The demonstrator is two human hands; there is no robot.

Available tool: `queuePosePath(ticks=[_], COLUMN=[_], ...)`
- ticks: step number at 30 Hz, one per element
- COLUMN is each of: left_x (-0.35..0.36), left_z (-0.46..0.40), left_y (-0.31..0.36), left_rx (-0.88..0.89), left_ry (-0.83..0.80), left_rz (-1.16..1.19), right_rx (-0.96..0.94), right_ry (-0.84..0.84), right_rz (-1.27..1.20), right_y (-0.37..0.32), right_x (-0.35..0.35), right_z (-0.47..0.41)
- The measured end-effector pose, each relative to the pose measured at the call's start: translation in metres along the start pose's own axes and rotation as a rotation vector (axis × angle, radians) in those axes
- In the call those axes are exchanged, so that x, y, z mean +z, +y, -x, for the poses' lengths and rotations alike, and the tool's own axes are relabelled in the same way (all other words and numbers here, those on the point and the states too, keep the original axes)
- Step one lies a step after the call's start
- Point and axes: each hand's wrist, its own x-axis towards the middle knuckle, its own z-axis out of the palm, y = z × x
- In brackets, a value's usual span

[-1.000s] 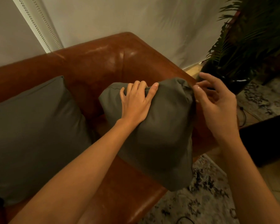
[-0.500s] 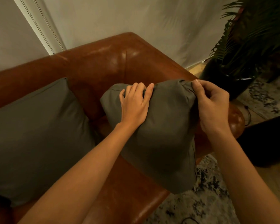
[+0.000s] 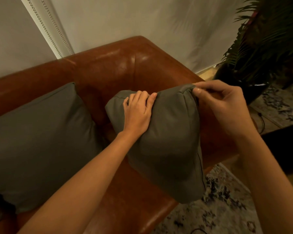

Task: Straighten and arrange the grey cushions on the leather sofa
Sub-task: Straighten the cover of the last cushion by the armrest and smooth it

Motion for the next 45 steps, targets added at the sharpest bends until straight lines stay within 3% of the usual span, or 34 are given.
queuePosePath(ticks=[3,6,8,13,16,19,21,24,27,29,31,33,37,39,42,45], left_x=[-0.004,-0.008,-0.007,0.006,0.008,0.005,0.004,0.008,0.005,-0.005,-0.015,-0.023,-0.031,-0.027,-0.015,-0.016], left_z=[-0.002,-0.006,-0.006,-0.002,-0.011,-0.026,-0.029,-0.017,0.001,0.007,0.012,0.015,0.021,0.025,0.026,0.024], left_y=[0.004,0.011,0.016,0.036,0.037,0.017,0.009,0.012,0.025,0.026,0.013,-0.009,-0.04,-0.036,-0.032,-0.025], left_rx=[0.01,0.043,0.087,0.269,0.327,0.227,0.13,0.166,0.229,0.246,0.189,0.039,-0.41,-0.53,-0.602,-0.518], left_ry=[0.011,0.016,0.034,-0.022,-0.396,-0.579,-0.584,-0.518,-0.504,-0.463,-0.382,-0.367,-0.61,-0.659,-0.607,-0.57], left_rz=[0.017,0.061,0.048,-0.027,-0.048,-0.25,-0.296,-0.309,-0.038,0.167,0.194,0.162,0.414,0.581,0.58,0.445], right_rx=[-0.017,0.113,0.157,-0.001,0.091,0.205,0.19,0.08,0.075,0.227,0.377,0.425,0.421,0.394,0.412,0.351], right_ry=[0.065,0.132,0.186,0.182,0.288,0.332,0.297,0.196,-0.021,-0.177,-0.252,-0.213,-0.233,-0.29,-0.387,-0.464], right_rz=[-0.136,-0.396,-0.412,0.232,0.318,0.492,0.716,0.952,0.786,0.605,0.458,0.389,0.35,0.398,0.555,0.871], right_y=[0.002,0.003,-0.001,-0.001,0.017,0.027,0.022,0.006,-0.004,0.0,0.011,0.023,0.03,0.028,0.022,0.013], right_x=[0.006,0.013,0.014,0.004,-0.019,-0.037,-0.036,-0.011,0.035,0.063,0.08,0.087,0.09,0.091,0.092,0.093], right_z=[0.0,0.008,0.014,0.026,0.034,0.041,0.041,0.025,-0.008,-0.026,-0.029,-0.018,-0.004,-0.007,-0.02,-0.027])
